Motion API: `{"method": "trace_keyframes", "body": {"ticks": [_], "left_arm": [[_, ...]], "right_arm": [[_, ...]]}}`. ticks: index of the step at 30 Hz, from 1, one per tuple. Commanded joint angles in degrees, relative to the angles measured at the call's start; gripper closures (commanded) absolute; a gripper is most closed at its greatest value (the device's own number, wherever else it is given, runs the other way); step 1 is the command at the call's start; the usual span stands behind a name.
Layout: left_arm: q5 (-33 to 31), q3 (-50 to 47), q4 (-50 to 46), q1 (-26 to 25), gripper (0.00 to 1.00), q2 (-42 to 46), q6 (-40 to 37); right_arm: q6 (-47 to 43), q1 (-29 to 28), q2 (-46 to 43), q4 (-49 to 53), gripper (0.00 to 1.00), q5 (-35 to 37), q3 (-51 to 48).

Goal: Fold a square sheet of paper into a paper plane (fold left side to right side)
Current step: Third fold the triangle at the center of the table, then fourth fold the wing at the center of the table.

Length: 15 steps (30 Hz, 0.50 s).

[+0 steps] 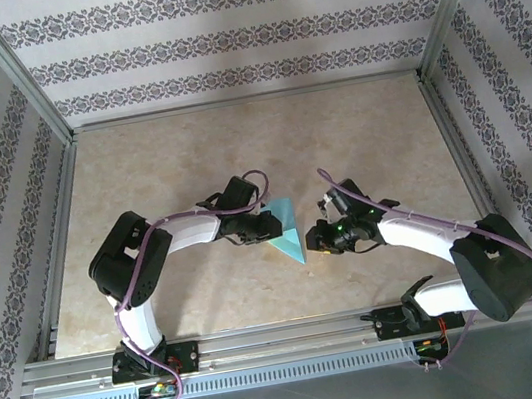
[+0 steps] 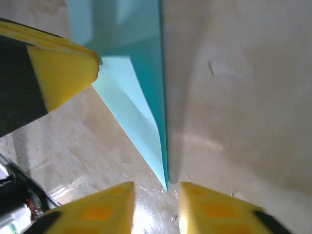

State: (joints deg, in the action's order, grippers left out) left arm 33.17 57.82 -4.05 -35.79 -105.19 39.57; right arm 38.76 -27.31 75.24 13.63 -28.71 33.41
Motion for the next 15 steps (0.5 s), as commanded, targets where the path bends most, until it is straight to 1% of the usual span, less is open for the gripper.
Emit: {"method": "trace_keyframes", "body": {"ticks": [1, 3, 6, 9, 15], "left_arm": [[0.73, 1.33, 1.05, 2.37, 0.71, 5.63, 1.21], [-0.05, 0.07, 0.56, 4.19, 0.66, 7.72, 1.12], [-0.88, -2.76, -0.12, 6.96, 0.61, 10.38, 1.09], [-0.75, -5.55, 0.14, 9.29, 0.57, 12.12, 1.93], [-0.54, -8.62, 1.19, 10.97, 0.53, 12.66, 3.51]], "right_arm": [[-8.95, 0.8, 0.52, -2.71, 0.59, 1.43, 2.76], [-12.32, 0.77, 1.99, -3.95, 0.52, 1.31, 3.77], [-15.37, 0.83, 5.07, -6.3, 0.47, 0.54, 5.14], [-16.04, 0.83, 8.94, -8.52, 0.47, -0.55, 6.37], [-13.96, -0.38, 14.46, -15.68, 0.54, -1.92, 6.52]]}}
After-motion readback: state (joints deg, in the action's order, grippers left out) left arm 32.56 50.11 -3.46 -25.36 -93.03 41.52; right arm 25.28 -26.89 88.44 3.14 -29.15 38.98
